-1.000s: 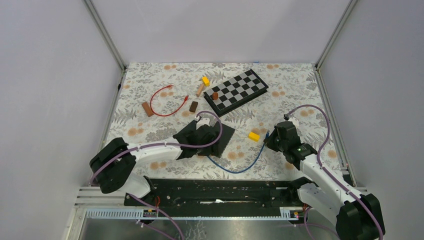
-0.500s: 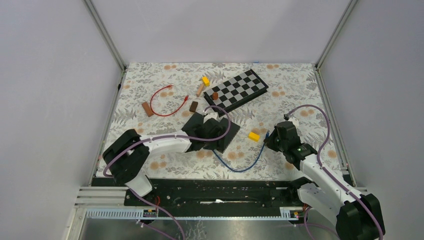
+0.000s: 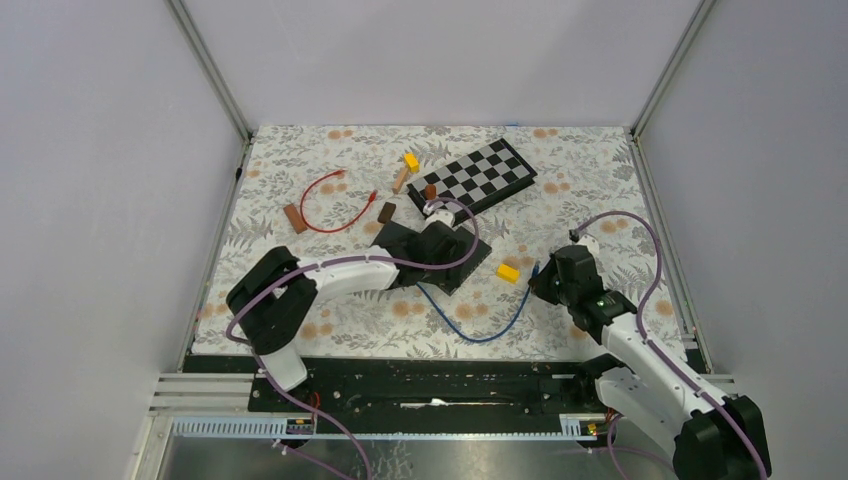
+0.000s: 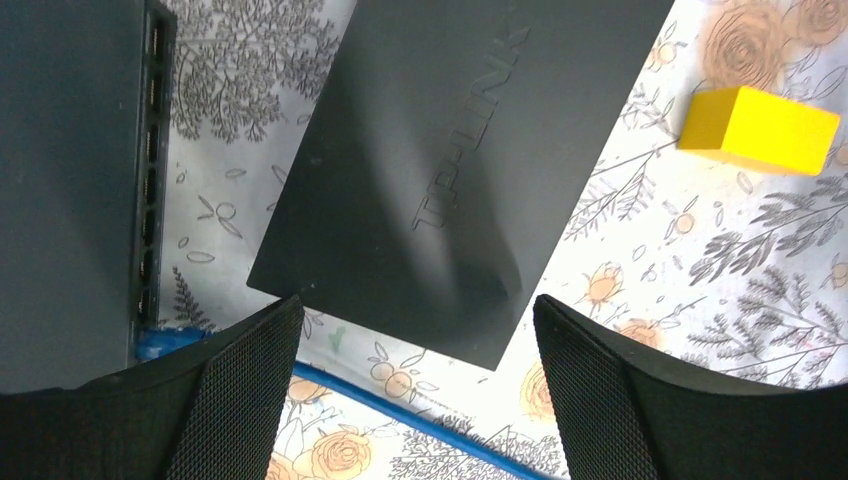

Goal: Insert the plug into the switch port
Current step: Pick up the connector from the center of the board.

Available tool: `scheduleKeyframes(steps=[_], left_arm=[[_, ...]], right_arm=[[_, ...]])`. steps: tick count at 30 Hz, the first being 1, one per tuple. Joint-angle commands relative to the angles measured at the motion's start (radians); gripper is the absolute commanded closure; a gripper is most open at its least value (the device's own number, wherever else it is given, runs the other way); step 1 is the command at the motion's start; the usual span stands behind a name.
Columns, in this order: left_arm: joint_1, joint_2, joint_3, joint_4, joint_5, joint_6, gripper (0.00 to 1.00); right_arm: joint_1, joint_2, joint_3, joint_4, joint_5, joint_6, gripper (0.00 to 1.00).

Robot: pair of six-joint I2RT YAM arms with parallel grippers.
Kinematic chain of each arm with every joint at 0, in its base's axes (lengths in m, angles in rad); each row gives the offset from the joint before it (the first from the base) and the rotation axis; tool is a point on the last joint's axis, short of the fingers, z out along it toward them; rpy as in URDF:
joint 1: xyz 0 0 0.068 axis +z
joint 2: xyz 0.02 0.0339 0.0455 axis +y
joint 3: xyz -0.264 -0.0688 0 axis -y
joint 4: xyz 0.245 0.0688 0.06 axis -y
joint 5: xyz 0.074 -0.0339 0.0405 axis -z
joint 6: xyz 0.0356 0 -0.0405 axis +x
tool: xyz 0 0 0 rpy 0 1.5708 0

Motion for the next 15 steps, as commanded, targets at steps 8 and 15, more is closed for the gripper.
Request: scheduleKeyframes(steps=[8, 15], left_arm=[[0.0, -0.073, 0.072, -0.038, -0.089, 0.02, 0.09], [-0.018, -0.128, 0.105, -0.105, -0.138, 0.007, 0.08]], right_arm=[[0.008, -0.065, -0.059, 0.054, -0.003, 0.001, 1.0], [0.009, -0.076, -0.095, 0.098, -0.021, 0.015, 1.0]])
